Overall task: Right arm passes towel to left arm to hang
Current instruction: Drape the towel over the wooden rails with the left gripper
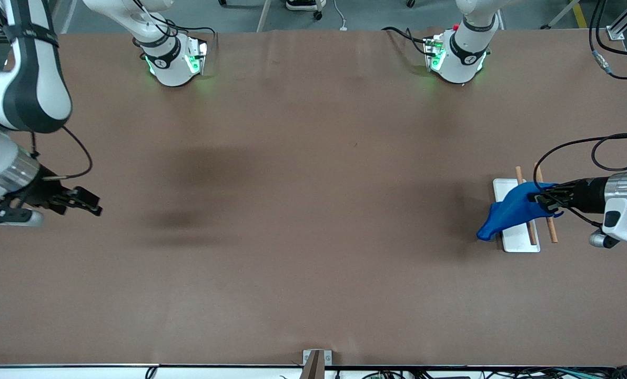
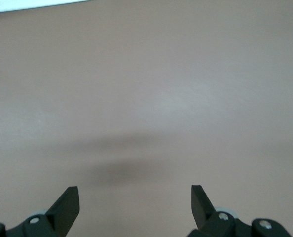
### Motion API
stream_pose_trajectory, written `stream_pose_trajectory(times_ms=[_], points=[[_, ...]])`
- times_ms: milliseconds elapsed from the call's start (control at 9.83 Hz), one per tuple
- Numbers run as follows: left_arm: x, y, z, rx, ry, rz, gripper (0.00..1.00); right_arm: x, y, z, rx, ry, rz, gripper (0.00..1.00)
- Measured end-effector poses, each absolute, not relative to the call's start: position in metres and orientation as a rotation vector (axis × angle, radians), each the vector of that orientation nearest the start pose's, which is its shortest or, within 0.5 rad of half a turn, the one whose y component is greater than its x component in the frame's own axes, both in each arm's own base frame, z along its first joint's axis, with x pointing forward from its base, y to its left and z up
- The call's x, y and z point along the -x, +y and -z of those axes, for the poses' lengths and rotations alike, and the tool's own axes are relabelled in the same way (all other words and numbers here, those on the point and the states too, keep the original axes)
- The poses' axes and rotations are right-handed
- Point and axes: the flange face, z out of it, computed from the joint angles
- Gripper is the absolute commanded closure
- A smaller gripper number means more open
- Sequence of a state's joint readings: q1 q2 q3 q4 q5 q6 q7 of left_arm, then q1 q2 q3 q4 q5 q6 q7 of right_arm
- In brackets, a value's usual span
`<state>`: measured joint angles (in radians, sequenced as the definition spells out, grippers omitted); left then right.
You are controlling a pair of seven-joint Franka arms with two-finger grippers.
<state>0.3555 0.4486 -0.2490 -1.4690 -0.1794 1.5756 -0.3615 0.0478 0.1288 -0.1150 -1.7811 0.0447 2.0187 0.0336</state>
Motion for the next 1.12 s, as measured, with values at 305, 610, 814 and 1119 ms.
stream_pose_trajectory(times_ms=[305,610,814,1119], points=[[-0.63,0.091,-0.423,3.191,-0.855,-0.678,1.0,-0.579,-0.056,-0.581,3.121,0.295,0.032,0.0],[-0.619,0.092,-0.441,3.143,-0.923,-0.719,1.0,-0.537,-0.066,-0.632,3.107,0.323,0.002,0.0],[-0.615,0.11,-0.44,3.133,-0.971,-0.723,1.0,-0.529,-0.068,-0.642,3.11,0.302,0.014,0.0],[-0.618,0.119,-0.437,3.138,-0.998,-0.692,1.0,-0.529,-0.068,-0.636,3.113,0.251,-0.013,0.0]])
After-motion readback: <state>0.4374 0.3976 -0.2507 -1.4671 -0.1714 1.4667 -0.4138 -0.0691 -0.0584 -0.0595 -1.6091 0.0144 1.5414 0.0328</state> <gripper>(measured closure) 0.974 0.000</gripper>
